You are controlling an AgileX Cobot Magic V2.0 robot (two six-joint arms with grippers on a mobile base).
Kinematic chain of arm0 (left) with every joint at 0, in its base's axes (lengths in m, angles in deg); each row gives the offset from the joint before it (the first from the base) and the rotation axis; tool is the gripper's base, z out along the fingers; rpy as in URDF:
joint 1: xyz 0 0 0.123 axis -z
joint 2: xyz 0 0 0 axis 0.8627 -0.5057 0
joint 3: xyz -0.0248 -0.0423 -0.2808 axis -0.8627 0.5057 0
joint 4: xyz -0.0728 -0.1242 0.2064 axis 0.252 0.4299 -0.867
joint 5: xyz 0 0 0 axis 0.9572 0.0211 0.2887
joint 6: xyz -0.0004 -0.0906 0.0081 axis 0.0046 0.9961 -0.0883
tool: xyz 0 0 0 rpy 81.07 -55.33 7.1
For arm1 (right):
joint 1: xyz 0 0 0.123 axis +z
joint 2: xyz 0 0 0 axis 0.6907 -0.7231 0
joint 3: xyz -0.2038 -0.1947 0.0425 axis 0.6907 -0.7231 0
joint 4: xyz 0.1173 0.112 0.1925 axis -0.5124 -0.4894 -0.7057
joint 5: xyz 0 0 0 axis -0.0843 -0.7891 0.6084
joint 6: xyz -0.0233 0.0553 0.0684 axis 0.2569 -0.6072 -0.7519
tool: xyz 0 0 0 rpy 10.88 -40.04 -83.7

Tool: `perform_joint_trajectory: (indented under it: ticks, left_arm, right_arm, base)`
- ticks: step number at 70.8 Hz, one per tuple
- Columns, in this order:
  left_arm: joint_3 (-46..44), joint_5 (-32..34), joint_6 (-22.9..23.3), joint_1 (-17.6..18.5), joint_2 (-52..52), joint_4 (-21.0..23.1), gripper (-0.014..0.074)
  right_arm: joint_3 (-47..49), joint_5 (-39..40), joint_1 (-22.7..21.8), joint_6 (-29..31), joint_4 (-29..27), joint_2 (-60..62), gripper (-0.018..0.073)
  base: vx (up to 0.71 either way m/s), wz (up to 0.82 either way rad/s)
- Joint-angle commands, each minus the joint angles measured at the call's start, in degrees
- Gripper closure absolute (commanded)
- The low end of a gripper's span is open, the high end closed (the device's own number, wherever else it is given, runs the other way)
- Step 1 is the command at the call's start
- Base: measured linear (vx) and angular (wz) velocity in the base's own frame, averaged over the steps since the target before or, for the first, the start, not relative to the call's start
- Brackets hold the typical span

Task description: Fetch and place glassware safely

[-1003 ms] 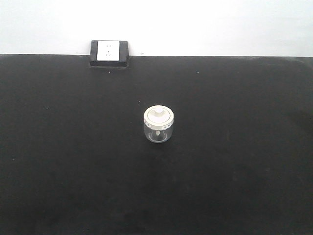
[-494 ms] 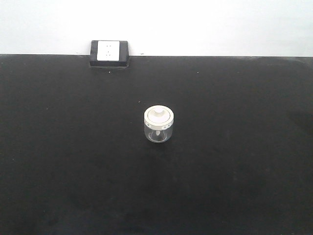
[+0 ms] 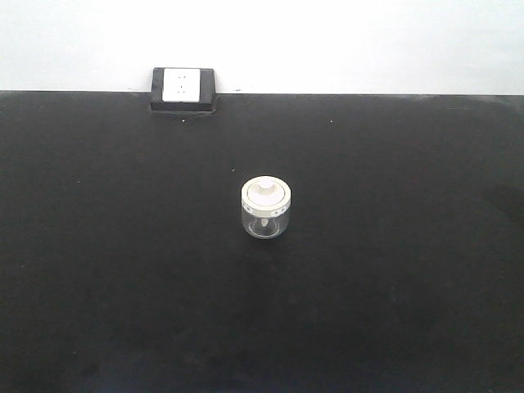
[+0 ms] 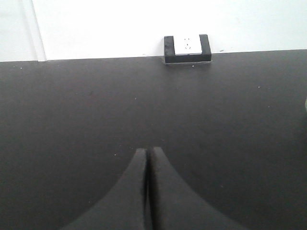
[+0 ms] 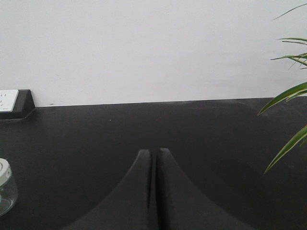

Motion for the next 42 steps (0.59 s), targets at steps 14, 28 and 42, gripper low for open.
perform_joint_trajectory:
  ticks: [14,28,42]
  left_arm:
    - [1.58,3.56,0.42,0.33,0.69,0.38,0.0603]
    - [1.58,3.56,0.42,0.33,0.69,0.38,0.0603]
    - [1.58,3.56,0.42,0.33,0.69,0.38,0.0603]
  right_arm:
    - [1.63,1.98,-0.02,0.11,0.30,-0.43,0.0563]
    - [1.63,1.98,-0.02,0.11,0.30,-0.43,0.0563]
    - [1.63,1.98,-0.02,0.11,0.30,-0.43,0.0563]
  base:
    - [0.00,0.00]
    - [0.00,0.00]
    - [0.00,0.00]
